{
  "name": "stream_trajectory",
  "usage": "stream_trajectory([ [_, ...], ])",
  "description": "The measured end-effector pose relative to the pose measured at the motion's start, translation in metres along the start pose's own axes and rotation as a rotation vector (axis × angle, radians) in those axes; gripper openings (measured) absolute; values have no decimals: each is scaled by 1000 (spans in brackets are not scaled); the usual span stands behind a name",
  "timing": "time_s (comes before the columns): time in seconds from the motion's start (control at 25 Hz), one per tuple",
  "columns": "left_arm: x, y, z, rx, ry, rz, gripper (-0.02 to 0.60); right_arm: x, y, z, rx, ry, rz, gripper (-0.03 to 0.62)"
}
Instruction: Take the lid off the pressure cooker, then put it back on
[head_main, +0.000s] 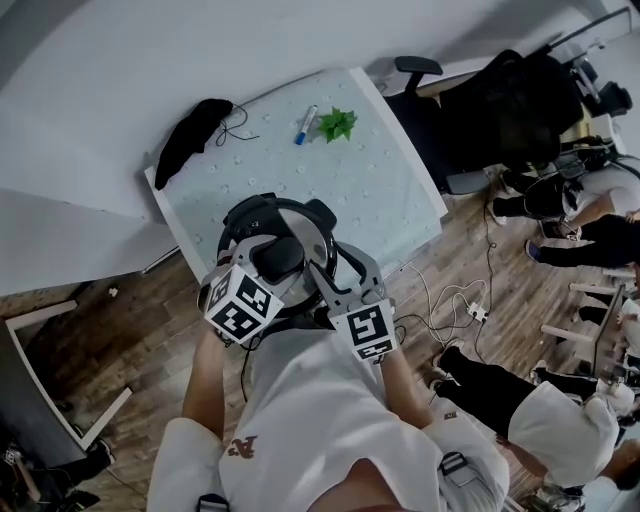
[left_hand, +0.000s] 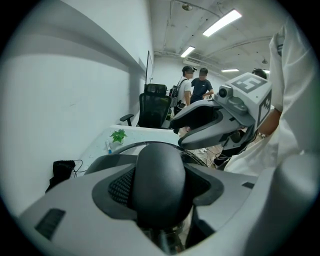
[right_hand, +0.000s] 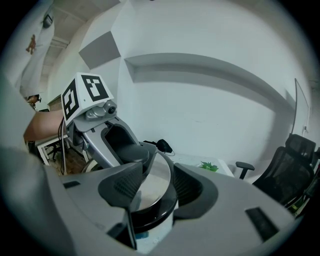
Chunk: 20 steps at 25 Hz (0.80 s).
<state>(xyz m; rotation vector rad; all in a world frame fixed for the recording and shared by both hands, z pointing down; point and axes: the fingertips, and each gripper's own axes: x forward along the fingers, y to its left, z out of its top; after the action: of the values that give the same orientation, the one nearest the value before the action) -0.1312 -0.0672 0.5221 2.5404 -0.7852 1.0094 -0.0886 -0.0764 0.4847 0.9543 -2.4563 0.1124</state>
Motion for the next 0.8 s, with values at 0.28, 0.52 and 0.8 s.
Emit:
stream_trajectory([
  [0.28, 0, -2, 0, 59, 4, -71, 275, -1, 0, 0, 2, 5, -9, 196],
  [0.52, -1, -3, 0, 111, 10, -127, 275, -3, 0, 0, 6, 8, -21, 195],
  [0.8, -1, -6, -1, 179, 18, -197, 273, -4, -1, -2, 14, 9, -38, 195],
])
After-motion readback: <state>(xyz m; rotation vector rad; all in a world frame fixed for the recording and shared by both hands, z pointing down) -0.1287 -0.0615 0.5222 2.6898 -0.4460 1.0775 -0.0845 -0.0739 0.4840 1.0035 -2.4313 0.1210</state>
